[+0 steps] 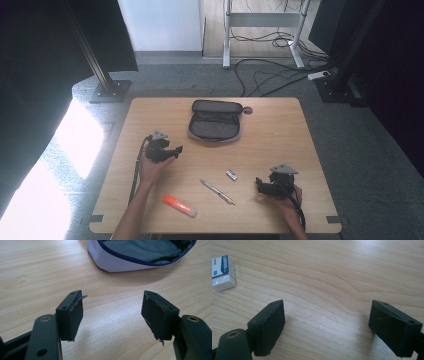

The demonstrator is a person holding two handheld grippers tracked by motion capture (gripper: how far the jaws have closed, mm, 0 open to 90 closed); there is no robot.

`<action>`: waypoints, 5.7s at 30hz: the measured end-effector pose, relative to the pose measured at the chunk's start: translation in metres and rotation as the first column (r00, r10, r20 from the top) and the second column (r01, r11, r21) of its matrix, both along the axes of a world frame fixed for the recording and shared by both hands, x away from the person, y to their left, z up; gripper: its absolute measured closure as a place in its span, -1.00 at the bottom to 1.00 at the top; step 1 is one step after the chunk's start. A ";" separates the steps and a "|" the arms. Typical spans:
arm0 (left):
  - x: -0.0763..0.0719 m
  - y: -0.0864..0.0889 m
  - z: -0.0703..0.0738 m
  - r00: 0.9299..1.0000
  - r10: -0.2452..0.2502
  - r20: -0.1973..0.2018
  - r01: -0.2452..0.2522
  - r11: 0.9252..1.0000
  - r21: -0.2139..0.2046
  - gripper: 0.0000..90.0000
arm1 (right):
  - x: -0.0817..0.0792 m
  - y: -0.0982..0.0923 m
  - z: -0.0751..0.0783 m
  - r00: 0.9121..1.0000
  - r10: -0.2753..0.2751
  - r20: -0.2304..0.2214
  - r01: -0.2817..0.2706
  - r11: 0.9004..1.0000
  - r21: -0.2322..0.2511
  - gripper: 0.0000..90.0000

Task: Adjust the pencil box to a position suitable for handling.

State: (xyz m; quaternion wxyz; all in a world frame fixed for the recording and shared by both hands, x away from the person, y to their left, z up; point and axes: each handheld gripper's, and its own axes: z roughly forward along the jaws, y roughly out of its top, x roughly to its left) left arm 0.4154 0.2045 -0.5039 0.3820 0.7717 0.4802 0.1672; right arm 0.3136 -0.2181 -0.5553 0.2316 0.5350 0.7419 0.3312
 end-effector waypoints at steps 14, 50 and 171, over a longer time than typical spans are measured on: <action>0.029 -0.007 0.000 0.999 -0.022 -0.029 0.021 1.000 -0.020 -0.24 | -0.001 0.001 0.000 1.000 -0.009 0.002 0.009 1.000 -0.001 -0.71; 0.074 -0.039 -0.005 0.997 -0.034 -0.074 0.031 0.999 -0.034 -0.24 | -0.001 0.001 0.000 1.000 -0.013 0.002 0.013 1.000 -0.001 -0.71; 0.111 -0.055 -0.021 0.988 0.060 -0.143 -0.059 0.998 0.010 0.45 | 0.182 0.078 0.055 1.000 0.018 0.006 -0.018 0.998 0.065 -0.09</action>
